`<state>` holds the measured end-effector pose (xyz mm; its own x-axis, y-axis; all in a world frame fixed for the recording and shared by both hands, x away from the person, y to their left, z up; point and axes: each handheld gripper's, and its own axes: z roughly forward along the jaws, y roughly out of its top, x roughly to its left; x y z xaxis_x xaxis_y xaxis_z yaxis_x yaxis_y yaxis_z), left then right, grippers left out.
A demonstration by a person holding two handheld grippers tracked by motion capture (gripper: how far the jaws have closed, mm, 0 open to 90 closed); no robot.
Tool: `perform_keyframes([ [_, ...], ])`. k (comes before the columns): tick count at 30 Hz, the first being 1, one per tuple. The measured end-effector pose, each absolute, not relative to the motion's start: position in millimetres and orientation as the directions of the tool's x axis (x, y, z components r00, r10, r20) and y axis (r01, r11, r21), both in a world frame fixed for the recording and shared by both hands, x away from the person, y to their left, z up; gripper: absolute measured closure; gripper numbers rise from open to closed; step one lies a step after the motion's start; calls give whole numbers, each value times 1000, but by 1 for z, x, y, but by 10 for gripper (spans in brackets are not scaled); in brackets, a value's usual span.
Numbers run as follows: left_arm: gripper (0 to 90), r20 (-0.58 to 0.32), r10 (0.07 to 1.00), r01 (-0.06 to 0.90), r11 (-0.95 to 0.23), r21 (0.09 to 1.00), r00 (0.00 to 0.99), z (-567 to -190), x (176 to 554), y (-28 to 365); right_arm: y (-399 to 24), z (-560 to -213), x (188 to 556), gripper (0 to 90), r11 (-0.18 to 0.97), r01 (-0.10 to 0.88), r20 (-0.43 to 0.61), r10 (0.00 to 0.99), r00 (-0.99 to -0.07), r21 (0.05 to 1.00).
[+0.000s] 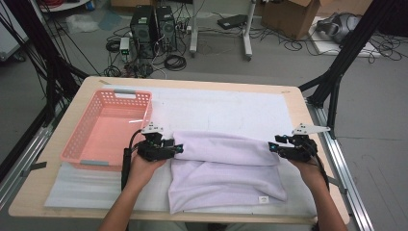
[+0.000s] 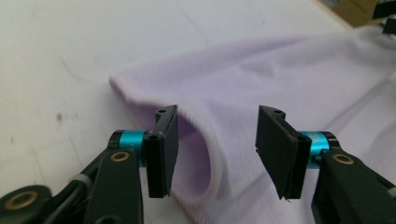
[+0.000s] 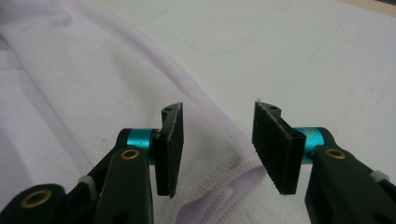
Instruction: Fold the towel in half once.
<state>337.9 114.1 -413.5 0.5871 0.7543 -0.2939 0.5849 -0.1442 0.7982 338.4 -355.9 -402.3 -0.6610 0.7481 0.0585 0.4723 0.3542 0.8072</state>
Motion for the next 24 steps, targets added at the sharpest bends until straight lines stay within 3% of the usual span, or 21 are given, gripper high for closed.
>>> perform_keyframes([
  [4, 510, -326, 755, 635, -152, 757, 569, -419, 353, 108, -344, -404, 342, 530, 416, 451, 28, 711, -703, 790],
  [7, 755, -332, 749, 659, -181, 730, 573, -425, 357, 105, -338, -409, 344, 552, 460, 451, 13, 689, -725, 764],
  [8, 852, -319, 748, 645, -185, 742, 581, -425, 356, 104, -337, -410, 345, 607, 480, 454, 2, 685, -729, 751],
  [9, 867, -329, 743, 639, -169, 751, 583, -424, 356, 104, -336, -412, 345, 650, 503, 451, -10, 676, -737, 737],
  [12, 875, -353, 740, 626, -118, 771, 573, -421, 358, 108, -338, -414, 348, 850, 517, 466, -20, 684, -729, 718],
  [16, 875, -366, 735, 611, -82, 788, 571, -418, 358, 114, -343, -415, 351, 874, 492, 478, 16, 685, -729, 727],
  [17, 874, -372, 734, 615, -78, 785, 568, -418, 358, 115, -344, -413, 351, 857, 478, 470, 26, 680, -733, 742],
  [19, 860, -379, 740, 626, -72, 776, 555, -419, 359, 116, -345, -409, 351, 587, 449, 446, 19, 688, -726, 775],
  [20, 779, -383, 750, 637, -65, 768, 539, -420, 361, 115, -345, -408, 354, 535, 431, 462, 34, 702, -712, 775],
  [21, 670, -388, 756, 649, -62, 759, 526, -422, 362, 115, -344, -408, 356, 531, 442, 473, 39, 698, -715, 762],
  [22, 616, -398, 757, 661, -59, 748, 518, -424, 364, 114, -342, -409, 358, 521, 475, 476, 26, 687, -727, 740],
  [24, 594, -378, 770, 664, -79, 744, 514, -428, 366, 110, -335, -413, 360, 603, 544, 479, -9, 667, -745, 689],
])
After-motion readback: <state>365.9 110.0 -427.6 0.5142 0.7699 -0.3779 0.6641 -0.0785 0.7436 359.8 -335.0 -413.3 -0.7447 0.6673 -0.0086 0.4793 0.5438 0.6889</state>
